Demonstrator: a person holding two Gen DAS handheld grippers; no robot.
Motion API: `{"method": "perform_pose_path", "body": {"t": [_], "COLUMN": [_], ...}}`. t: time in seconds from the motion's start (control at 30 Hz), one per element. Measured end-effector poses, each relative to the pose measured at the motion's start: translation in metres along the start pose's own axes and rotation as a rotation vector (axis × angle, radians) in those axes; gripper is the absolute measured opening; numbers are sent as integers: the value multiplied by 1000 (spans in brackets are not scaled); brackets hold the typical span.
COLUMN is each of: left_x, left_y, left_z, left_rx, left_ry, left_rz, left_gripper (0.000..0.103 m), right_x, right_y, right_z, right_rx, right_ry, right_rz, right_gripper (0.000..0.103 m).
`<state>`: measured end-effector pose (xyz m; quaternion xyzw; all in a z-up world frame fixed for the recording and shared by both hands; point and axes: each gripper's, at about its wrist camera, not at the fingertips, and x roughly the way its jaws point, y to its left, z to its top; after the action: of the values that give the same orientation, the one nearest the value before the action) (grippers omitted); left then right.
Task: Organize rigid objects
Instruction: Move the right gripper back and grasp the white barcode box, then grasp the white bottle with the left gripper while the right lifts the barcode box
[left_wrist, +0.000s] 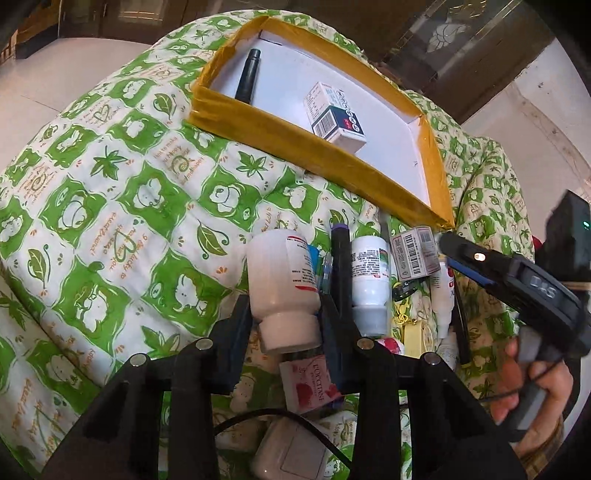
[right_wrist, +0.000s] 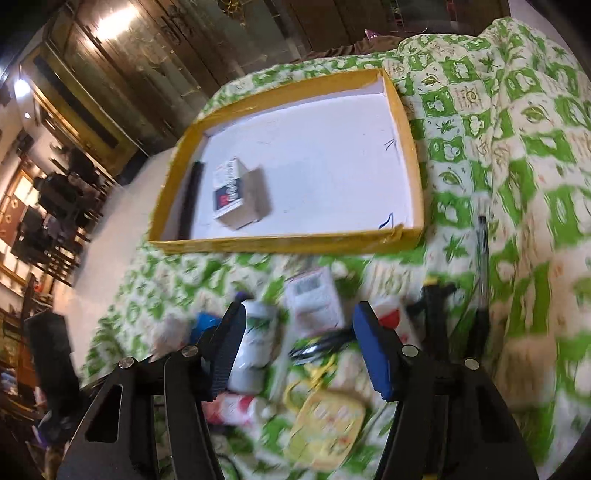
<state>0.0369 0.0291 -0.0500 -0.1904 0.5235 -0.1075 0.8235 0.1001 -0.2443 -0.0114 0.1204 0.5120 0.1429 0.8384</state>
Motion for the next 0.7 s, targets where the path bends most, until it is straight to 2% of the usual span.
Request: {"method": "perform_pose_path", "body": {"t": [0.1,0.17,0.2,0.23,0.33,0.47,0.7], "left_x": [4,5,6,8,10,2,-3], "left_y": [0,-2,-5,-8,-14,-15,-12], "left_z": [2,3,3,4,5,4,5], "left_rx": [-5,2,8,13,24,38,36], "left_ry": [3,2,1,-1,-16,-59,-85], "left_rz": [1,1,4,5,6,-13,-34], "left_gripper": [34,34,34,34,34,34,33], "right_x": [18,29,33,36,29,4,-11], "right_y": [0,3,4,5,5,6,8], "right_z": [0,-2,-3,-5,-8,-21,-34], "right_rx": [-13,-46,-62,-76,-93,-112,-113], "right_ry": [42,68,77,79,38,-22,-46], "right_rz": [-12,-37,-50,-70,-85,-55,-5], "right_gripper": [52,45,36,34,34,34,34]}}
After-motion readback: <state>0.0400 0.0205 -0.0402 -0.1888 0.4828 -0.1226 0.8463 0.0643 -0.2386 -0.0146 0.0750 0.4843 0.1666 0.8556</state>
